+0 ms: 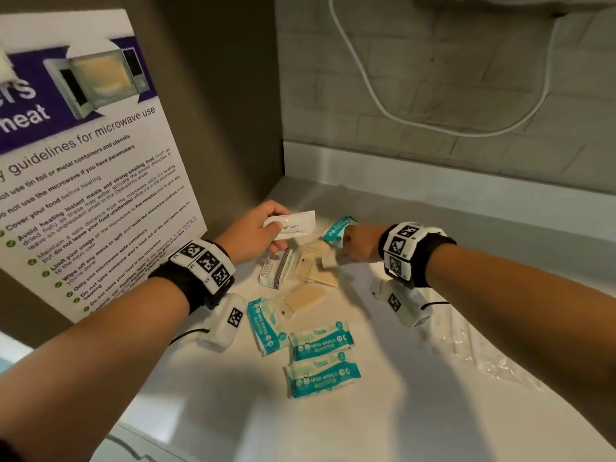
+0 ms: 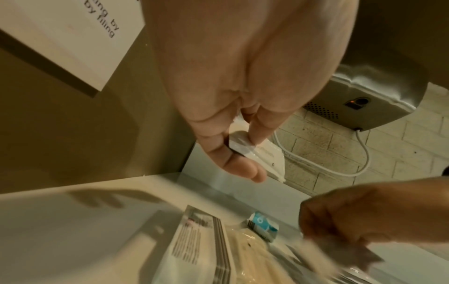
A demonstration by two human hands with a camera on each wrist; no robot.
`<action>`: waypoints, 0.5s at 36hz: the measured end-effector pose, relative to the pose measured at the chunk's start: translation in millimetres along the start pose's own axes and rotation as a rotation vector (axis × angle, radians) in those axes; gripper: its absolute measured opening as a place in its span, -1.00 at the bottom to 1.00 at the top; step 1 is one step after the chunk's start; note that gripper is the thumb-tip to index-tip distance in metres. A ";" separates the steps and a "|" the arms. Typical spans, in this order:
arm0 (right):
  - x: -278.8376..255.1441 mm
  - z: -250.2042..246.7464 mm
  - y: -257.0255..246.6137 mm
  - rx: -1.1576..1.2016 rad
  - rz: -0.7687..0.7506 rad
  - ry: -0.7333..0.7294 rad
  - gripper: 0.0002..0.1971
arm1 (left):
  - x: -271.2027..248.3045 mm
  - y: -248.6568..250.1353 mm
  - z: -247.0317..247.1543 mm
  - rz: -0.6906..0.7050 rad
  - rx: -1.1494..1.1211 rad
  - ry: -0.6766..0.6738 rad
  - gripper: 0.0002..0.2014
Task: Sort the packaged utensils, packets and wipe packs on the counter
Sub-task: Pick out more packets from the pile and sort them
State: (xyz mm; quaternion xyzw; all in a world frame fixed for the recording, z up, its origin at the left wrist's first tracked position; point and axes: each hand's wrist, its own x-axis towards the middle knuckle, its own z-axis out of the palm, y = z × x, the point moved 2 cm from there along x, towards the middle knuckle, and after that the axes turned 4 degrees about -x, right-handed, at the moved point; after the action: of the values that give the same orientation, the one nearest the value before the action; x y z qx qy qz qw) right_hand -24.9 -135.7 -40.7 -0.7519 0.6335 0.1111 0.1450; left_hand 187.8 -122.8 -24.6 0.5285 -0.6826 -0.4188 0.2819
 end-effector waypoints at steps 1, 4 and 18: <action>2.6 6.4 -0.8 0.013 0.008 -0.024 -0.72 | 0.5 0.3 -0.2 -0.001 0.004 -0.003 -0.81; 4.8 19.5 -10.0 0.025 -0.024 -0.063 -0.69 | 1.1 0.1 -0.4 -0.006 0.011 -0.005 -0.81; -12.7 20.2 -27.3 0.079 -0.190 -0.027 -0.70 | -0.9 -5.5 7.1 -0.047 -0.037 -0.037 -0.79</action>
State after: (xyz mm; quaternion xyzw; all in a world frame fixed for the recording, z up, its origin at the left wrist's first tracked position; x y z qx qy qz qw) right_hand 0.1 -112.5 -53.0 -0.8007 0.5613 0.0818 0.1928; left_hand 184.9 -120.5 -32.9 0.5313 -0.6672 -0.4476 0.2687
